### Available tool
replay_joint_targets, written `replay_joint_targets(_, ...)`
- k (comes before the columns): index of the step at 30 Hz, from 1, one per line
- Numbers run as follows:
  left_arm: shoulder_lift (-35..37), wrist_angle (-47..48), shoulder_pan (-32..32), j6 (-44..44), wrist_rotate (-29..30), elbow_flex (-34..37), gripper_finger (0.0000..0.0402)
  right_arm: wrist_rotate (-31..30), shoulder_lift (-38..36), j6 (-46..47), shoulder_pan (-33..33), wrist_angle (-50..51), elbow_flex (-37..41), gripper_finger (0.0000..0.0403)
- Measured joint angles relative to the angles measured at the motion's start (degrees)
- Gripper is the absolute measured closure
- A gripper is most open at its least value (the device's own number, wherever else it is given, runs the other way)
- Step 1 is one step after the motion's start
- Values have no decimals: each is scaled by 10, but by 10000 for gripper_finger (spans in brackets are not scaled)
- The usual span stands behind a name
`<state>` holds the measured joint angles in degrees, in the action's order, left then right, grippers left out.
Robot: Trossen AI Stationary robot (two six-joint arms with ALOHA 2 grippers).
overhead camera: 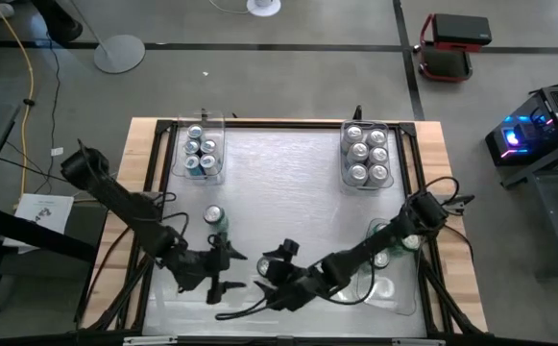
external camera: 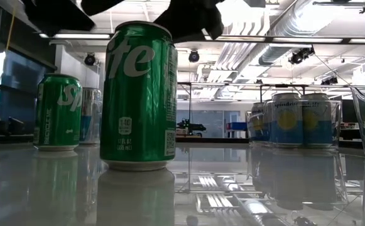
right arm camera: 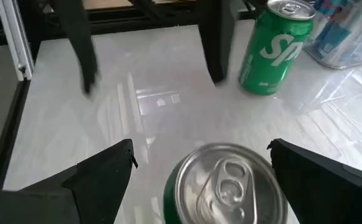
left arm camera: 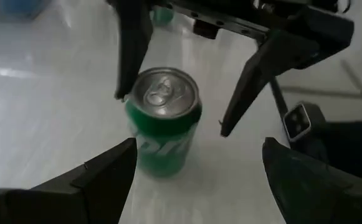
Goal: Sort soda cans
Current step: Put the green soda can into the bottom transparent bin
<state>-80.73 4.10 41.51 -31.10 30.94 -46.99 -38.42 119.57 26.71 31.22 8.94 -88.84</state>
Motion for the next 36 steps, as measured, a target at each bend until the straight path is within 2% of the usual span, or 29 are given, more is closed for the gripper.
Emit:
replay_joint_targets(3,-27,-101,-14,33,19,37,78,-20,0,1,5,12,0,38)
replay_joint_targets(7,-60,-114,-31,61,37,41,78,-35,0,19,10,20,0,38)
replay_joint_targets(11,-91,-139,-42,90,11,41,78,-33,-1,43,5,37,-1,38)
replay_joint_targets(16,-121,-199,-35,115,-48,41,78,-34,-1,46,2,59,-1,38)
replay_joint_targets(20,-133,-230,-15,123,-56,41,78,-19,-2,43,3,60,-1,38)
replay_joint_targets(27,-130,-238,21,119,-6,40,78,0,-20,45,15,68,-1,38)
replay_joint_targets(36,-131,-235,39,118,28,40,78,-14,-30,45,39,84,-11,38)
